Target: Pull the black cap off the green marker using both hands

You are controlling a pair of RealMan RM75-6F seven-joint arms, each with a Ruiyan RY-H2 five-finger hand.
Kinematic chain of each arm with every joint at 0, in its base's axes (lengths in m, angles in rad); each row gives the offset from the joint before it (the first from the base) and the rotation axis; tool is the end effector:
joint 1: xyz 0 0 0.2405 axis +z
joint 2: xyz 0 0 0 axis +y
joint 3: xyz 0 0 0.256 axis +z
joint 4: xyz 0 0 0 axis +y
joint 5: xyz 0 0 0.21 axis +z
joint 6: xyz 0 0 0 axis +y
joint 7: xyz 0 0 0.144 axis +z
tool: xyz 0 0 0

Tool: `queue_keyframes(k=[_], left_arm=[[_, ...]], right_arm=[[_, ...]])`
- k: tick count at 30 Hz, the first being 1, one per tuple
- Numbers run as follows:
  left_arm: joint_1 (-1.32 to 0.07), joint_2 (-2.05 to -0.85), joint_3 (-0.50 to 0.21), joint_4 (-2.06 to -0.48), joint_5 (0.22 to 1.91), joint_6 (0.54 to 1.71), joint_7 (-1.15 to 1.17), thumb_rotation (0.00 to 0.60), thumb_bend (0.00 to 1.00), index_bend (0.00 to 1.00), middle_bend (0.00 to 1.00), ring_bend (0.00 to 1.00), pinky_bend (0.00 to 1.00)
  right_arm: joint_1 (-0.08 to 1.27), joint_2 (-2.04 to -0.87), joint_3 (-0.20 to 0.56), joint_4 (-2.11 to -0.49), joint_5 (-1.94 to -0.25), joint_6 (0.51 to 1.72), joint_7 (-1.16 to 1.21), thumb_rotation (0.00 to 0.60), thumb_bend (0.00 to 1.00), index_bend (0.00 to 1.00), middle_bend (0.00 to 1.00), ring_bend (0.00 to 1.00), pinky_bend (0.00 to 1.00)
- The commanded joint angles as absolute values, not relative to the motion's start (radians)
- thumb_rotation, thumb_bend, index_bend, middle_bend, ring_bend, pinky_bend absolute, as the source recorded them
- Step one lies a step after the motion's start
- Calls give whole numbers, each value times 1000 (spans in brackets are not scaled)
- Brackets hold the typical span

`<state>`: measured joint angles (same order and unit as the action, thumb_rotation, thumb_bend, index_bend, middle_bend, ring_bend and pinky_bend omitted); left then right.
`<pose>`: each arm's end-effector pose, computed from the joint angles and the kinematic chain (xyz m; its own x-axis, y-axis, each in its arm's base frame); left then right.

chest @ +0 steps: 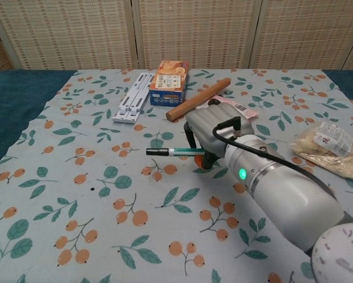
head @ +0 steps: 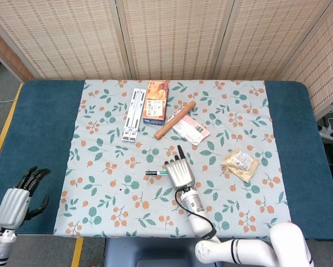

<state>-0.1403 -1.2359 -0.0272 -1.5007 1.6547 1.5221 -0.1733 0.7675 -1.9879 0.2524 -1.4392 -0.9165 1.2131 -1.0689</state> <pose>-0.2909 0.1917 0.1242 0.2365 0.0021 0.9716 0.9497 -0.2118 -0.2307 -0.0676 -0.2950 -0.1046 0.6577 -0.1352 0.7411 -0.7344 -0.3340 0.5908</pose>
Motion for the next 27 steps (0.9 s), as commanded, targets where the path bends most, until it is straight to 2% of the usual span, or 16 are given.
queue_keyframes(k=[1,5,9,17,27], left_arm=[[-211,-1262,-70,-1588,1605,1419,-141,600,481,289,310,210,477],[-286,-1295,-106,-1672,1484,1261,-89,600,464,305,344,243,503],[-341,-1366,-138,-1689,1359,1164,0,600,437,307,358,250,513],[-407,-1562,-177,-1650,1227,1163,210,600,388,323,401,288,542],[-454,-1688,-181,-1651,1169,1172,317,600,379,318,425,314,572]], right_arm=[[748,-1912,249,-1573,-901,1236,-1084,600,431,798,745,336,0],[738,-1860,235,-1648,-897,1248,-1084,600,431,798,745,336,0],[736,-1834,231,-1688,-884,1254,-1077,600,431,798,745,336,0],[748,-1842,223,-1703,-865,1257,-1053,600,431,798,745,336,0],[767,-1887,230,-1673,-855,1270,-1024,600,431,798,745,336,0]])
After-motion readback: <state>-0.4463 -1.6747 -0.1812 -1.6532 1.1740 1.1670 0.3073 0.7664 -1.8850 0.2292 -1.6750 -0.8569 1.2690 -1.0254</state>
